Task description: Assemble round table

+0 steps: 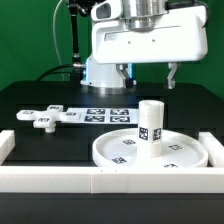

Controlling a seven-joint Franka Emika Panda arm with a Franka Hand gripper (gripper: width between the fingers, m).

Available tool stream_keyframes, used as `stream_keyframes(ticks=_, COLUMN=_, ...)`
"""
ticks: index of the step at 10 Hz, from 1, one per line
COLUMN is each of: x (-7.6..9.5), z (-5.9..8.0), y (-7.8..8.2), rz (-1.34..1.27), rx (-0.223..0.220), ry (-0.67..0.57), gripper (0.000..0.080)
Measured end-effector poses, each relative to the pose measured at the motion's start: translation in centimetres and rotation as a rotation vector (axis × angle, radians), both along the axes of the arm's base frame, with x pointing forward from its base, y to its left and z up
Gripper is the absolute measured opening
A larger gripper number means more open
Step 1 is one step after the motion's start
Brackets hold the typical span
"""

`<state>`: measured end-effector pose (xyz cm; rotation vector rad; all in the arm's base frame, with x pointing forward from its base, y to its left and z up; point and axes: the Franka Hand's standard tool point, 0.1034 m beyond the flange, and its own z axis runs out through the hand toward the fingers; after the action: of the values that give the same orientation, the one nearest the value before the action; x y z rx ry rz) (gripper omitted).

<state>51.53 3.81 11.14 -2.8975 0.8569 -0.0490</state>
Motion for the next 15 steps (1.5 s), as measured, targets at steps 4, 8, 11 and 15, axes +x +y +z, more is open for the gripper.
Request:
stream_keyframes(ticks=4, x=-0.2, z=-0.1, y=0.0, rz=0.116, rx=-0.015, ry=-0.008, gripper=0.0649)
stream_keyframes(ticks=8, x=-3.0, z=0.3, y=-2.9, rz=0.190, rx=-0.012, ry=-0.034, gripper=0.0649)
stream_keyframes(ticks=11, x=-3.2, z=0.0, y=-2.8, rz=0.222, rx=-0.012, ry=-0.026, gripper=0.0649)
stream_keyframes(ticks=15, x=-4.5, z=-1.9, y=-6.9, rz=0.785, rx=-0.063, ry=-0.047, gripper=0.0649)
